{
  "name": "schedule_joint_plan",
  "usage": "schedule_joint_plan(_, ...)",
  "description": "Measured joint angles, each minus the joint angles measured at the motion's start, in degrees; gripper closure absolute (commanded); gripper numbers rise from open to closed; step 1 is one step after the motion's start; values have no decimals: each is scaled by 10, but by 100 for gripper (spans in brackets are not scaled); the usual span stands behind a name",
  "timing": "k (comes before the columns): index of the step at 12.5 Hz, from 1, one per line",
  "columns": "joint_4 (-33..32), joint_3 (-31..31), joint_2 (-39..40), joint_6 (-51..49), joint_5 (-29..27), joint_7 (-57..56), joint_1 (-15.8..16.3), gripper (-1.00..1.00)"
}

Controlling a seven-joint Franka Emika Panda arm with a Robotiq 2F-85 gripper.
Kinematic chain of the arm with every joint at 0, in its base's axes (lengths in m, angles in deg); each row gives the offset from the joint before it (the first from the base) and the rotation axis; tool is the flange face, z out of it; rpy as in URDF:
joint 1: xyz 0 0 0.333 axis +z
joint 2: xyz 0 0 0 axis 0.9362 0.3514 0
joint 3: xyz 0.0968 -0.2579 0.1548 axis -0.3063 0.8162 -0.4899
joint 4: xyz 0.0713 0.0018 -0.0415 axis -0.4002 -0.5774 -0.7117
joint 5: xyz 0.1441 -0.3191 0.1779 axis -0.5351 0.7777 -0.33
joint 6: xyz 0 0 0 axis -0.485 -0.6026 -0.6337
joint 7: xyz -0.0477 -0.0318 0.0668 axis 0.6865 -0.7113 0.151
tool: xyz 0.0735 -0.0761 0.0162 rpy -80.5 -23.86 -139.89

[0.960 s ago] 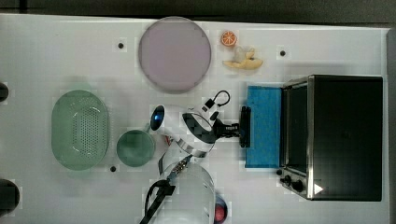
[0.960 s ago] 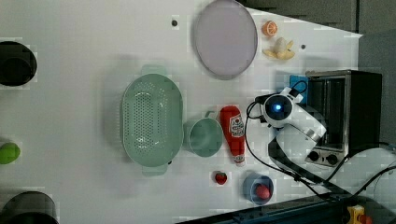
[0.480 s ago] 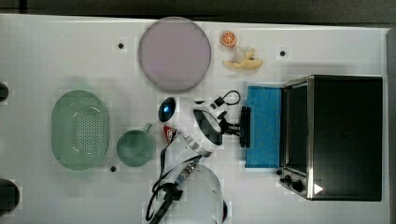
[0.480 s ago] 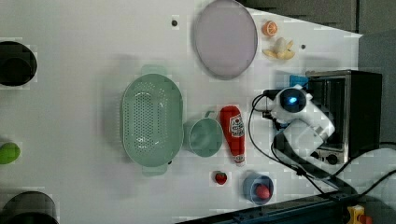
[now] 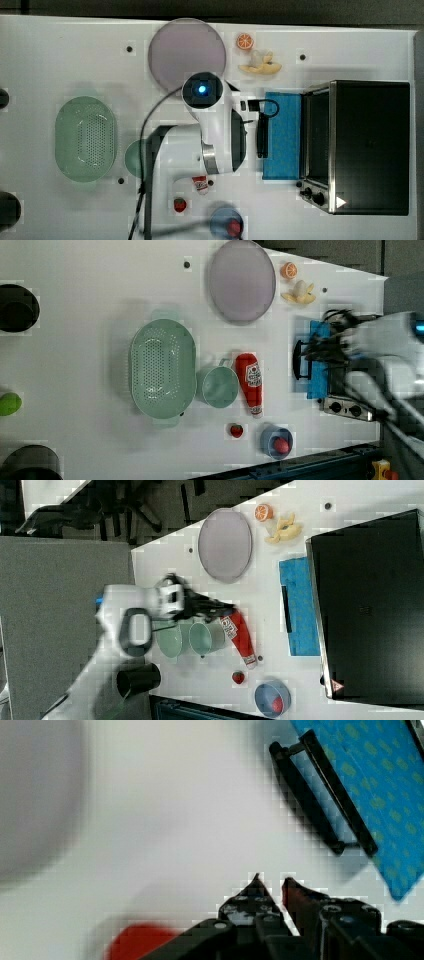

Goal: Flap open oven.

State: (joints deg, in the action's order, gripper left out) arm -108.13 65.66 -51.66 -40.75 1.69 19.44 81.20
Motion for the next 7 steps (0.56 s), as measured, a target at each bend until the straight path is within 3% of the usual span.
schedule_joint_plan(3, 68, 5, -131, -115, -40, 1, 7, 65)
schedule_joint_plan(7, 167, 19, -221, -222, -37, 5, 4, 65)
